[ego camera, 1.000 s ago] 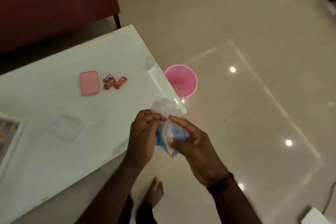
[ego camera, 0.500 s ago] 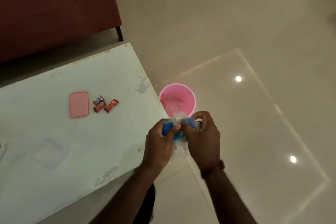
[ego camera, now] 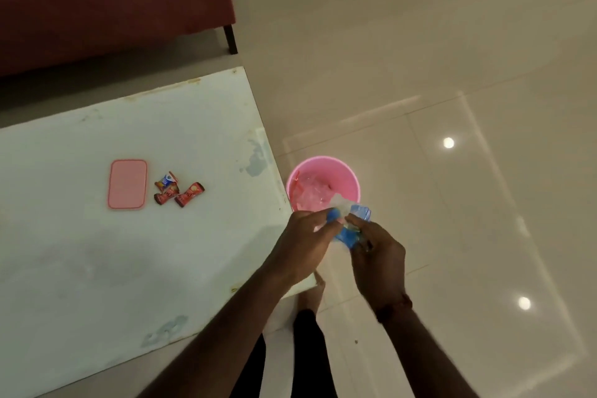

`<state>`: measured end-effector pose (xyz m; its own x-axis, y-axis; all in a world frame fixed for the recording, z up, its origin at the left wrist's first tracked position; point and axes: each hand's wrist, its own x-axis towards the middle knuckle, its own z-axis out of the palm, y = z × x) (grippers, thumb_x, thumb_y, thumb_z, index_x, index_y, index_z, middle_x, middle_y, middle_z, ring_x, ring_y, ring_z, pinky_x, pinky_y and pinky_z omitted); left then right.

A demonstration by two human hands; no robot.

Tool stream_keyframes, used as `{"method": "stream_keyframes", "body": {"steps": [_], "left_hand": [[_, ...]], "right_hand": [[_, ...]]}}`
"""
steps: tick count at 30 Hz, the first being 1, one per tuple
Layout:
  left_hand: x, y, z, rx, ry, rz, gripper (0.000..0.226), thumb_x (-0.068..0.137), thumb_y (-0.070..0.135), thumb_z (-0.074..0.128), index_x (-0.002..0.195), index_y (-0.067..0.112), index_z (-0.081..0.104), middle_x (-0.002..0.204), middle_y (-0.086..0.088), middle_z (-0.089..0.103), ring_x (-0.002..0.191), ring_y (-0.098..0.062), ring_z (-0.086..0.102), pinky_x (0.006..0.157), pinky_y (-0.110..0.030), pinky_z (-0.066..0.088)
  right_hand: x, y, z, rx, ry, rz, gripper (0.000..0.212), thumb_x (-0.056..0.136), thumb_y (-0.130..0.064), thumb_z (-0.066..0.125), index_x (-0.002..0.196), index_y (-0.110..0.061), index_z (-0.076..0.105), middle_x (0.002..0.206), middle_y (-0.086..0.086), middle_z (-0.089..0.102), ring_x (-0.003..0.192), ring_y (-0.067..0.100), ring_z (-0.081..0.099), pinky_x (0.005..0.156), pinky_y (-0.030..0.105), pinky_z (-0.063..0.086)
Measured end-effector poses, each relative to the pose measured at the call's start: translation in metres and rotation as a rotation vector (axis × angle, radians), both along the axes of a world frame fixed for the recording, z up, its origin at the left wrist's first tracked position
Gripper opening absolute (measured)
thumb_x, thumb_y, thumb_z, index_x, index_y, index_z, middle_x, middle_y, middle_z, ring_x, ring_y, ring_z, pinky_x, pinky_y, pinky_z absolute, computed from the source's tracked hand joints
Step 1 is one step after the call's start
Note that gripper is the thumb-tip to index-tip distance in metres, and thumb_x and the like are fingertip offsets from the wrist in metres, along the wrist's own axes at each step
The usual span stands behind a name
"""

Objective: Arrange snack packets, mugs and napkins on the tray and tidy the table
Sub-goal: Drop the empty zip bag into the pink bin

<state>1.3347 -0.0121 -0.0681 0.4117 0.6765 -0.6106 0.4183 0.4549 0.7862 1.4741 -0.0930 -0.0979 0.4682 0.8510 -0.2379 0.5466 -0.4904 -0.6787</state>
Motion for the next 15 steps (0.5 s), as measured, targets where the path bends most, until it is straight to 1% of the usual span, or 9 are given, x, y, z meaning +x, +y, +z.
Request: {"method": "stream_keyframes", "body": {"steps": [2, 3, 5, 7, 9, 11, 13, 15], "left_hand": [[-0.001, 0.002, -0.007, 0.032, 0.043, -0.013, 0.038, 0.089, 0.054, 0.05, 0.121, 0.038, 0.062, 0.114, 0.017, 0.057, 0.099, 0.016, 0.054, 0.076, -0.002, 0.039], [-0.002, 0.0, -0.009, 0.025, 0.066, 0.005, 0.041, 0.086, 0.058, 0.05, 0.122, 0.044, 0.059, 0.118, 0.017, 0.053, 0.098, 0.018, 0.051, 0.075, -0.001, 0.036], [-0.003, -0.009, -0.016, -0.019, 0.077, 0.05, 0.033, 0.083, 0.06, 0.051, 0.116, 0.056, 0.054, 0.125, 0.017, 0.047, 0.099, 0.015, 0.049, 0.076, -0.006, 0.038], [-0.004, -0.022, -0.022, -0.064, 0.05, 0.122, 0.021, 0.086, 0.055, 0.055, 0.105, 0.063, 0.051, 0.127, 0.02, 0.048, 0.101, 0.01, 0.055, 0.075, -0.009, 0.042], [-0.007, -0.036, -0.024, -0.068, 0.039, 0.182, 0.021, 0.088, 0.05, 0.056, 0.102, 0.063, 0.052, 0.125, 0.025, 0.051, 0.103, 0.008, 0.059, 0.075, -0.007, 0.044], [-0.011, -0.05, -0.029, -0.062, 0.049, 0.213, 0.022, 0.089, 0.046, 0.057, 0.108, 0.057, 0.054, 0.124, 0.028, 0.053, 0.104, 0.013, 0.057, 0.075, -0.004, 0.044], [-0.015, -0.061, -0.034, -0.068, 0.052, 0.241, 0.023, 0.091, 0.039, 0.06, 0.111, 0.049, 0.057, 0.123, 0.025, 0.055, 0.103, 0.015, 0.057, 0.076, -0.005, 0.044], [-0.017, -0.067, -0.038, -0.077, 0.057, 0.267, 0.024, 0.091, 0.033, 0.061, 0.111, 0.046, 0.059, 0.122, 0.02, 0.058, 0.102, 0.012, 0.059, 0.078, -0.008, 0.045]], "right_hand": [[0.018, 0.015, -0.018, -0.05, -0.053, -0.022, 0.042, 0.078, 0.009, 0.068, 0.11, -0.017, 0.074, 0.106, 0.0, 0.075, 0.093, 0.016, 0.07, 0.082, 0.018, 0.048], [0.026, 0.026, -0.027, -0.092, -0.051, -0.044, 0.039, 0.079, 0.006, 0.068, 0.11, -0.018, 0.074, 0.108, 0.0, 0.075, 0.095, 0.019, 0.07, 0.082, 0.019, 0.046], [0.041, 0.044, -0.052, -0.219, 0.0, -0.046, 0.035, 0.083, -0.002, 0.066, 0.113, -0.02, 0.07, 0.113, 0.001, 0.074, 0.102, 0.021, 0.067, 0.082, 0.019, 0.043], [0.049, 0.056, -0.081, -0.326, 0.06, -0.024, 0.034, 0.085, -0.007, 0.064, 0.116, -0.021, 0.067, 0.115, 0.003, 0.072, 0.105, 0.024, 0.065, 0.081, 0.02, 0.041], [0.053, 0.07, -0.107, -0.413, 0.099, -0.01, 0.037, 0.085, -0.007, 0.061, 0.119, -0.02, 0.065, 0.118, 0.006, 0.07, 0.107, 0.027, 0.063, 0.082, 0.021, 0.042], [0.053, 0.083, -0.128, -0.461, 0.109, 0.014, 0.04, 0.085, -0.007, 0.06, 0.122, -0.02, 0.064, 0.121, 0.008, 0.069, 0.109, 0.029, 0.062, 0.084, 0.023, 0.043], [0.051, 0.095, -0.141, -0.461, 0.118, 0.024, 0.043, 0.085, -0.006, 0.059, 0.126, -0.019, 0.062, 0.124, 0.008, 0.067, 0.112, 0.029, 0.061, 0.087, 0.024, 0.043], [0.048, 0.106, -0.152, -0.471, 0.185, 0.061, 0.054, 0.085, -0.005, 0.06, 0.137, -0.018, 0.053, 0.13, 0.01, 0.062, 0.116, 0.031, 0.059, 0.087, 0.024, 0.043]]}}
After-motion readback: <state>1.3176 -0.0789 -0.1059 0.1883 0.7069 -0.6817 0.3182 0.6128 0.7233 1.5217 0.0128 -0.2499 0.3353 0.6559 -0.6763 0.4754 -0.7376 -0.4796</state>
